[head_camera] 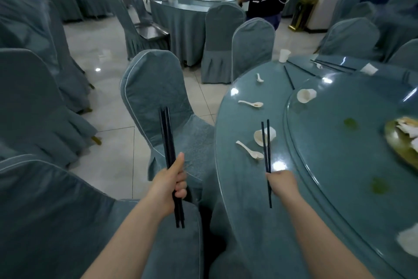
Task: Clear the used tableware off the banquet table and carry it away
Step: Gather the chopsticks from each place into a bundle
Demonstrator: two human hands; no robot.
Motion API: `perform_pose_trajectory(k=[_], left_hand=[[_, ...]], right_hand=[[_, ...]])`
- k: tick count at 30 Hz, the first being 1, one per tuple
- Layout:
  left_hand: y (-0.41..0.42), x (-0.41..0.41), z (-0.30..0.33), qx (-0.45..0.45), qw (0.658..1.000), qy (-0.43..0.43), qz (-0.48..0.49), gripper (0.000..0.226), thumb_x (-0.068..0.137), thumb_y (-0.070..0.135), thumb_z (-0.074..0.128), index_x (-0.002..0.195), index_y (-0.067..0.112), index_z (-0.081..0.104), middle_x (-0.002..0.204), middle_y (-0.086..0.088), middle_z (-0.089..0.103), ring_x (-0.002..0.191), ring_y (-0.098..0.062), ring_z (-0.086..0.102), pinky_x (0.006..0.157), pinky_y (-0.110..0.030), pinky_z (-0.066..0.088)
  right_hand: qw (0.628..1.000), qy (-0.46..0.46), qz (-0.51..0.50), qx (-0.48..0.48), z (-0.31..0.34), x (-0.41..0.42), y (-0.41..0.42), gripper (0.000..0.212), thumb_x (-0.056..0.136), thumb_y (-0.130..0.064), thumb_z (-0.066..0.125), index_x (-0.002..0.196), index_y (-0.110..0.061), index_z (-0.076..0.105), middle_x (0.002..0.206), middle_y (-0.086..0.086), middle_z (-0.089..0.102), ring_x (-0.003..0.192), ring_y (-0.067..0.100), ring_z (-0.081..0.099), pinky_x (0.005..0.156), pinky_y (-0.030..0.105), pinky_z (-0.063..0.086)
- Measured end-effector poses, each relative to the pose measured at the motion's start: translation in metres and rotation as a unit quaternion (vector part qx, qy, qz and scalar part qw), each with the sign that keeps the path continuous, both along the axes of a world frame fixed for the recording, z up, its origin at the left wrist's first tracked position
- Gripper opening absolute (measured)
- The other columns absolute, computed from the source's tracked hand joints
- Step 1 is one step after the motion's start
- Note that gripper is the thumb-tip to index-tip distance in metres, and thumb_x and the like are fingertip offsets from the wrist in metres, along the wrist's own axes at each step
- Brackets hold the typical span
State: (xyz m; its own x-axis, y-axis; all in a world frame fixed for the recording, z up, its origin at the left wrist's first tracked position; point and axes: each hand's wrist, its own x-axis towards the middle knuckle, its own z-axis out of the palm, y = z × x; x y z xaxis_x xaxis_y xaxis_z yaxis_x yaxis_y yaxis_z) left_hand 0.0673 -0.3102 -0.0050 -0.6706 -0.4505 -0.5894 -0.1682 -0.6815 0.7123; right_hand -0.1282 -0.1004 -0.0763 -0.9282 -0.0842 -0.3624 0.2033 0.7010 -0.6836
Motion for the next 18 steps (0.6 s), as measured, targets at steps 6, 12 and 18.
perform_pose_trajectory(k=[6,12,18], left_hand=[[-0.004,0.124,0.022,0.019,0.999,0.027,0.035,0.05,0.091,0.043,0.056,0.053,0.023,0.032,0.043,0.007,0.023,0.03,-0.005,0.02,0.029,-0.015,0.015],[-0.029,0.256,0.038,-0.028,0.985,0.051,0.163,0.043,0.098,0.04,0.046,0.063,0.015,0.044,0.047,0.0,0.042,0.036,-0.011,0.038,0.035,-0.018,0.032],[-0.074,0.349,0.046,-0.067,0.96,0.075,0.261,0.04,0.101,0.033,0.041,0.095,0.003,0.067,0.082,-0.01,0.074,0.071,-0.019,0.071,0.058,-0.025,0.055]], right_hand=[[0.986,-0.023,0.095,-0.134,0.042,0.133,-0.053,0.019,0.089,-0.02,0.057,0.072,-0.013,0.054,0.064,0.011,0.053,0.06,0.023,0.054,0.061,0.035,0.046],[0.944,-0.062,0.25,-0.205,0.094,0.288,-0.134,0.017,0.092,-0.018,0.059,0.079,-0.007,0.062,0.062,0.006,0.053,0.053,0.013,0.049,0.046,0.021,0.041],[0.884,-0.069,0.402,-0.231,0.142,0.408,-0.211,0.009,0.088,-0.014,0.063,0.082,-0.008,0.064,0.063,0.002,0.054,0.055,0.013,0.05,0.053,0.025,0.044]])
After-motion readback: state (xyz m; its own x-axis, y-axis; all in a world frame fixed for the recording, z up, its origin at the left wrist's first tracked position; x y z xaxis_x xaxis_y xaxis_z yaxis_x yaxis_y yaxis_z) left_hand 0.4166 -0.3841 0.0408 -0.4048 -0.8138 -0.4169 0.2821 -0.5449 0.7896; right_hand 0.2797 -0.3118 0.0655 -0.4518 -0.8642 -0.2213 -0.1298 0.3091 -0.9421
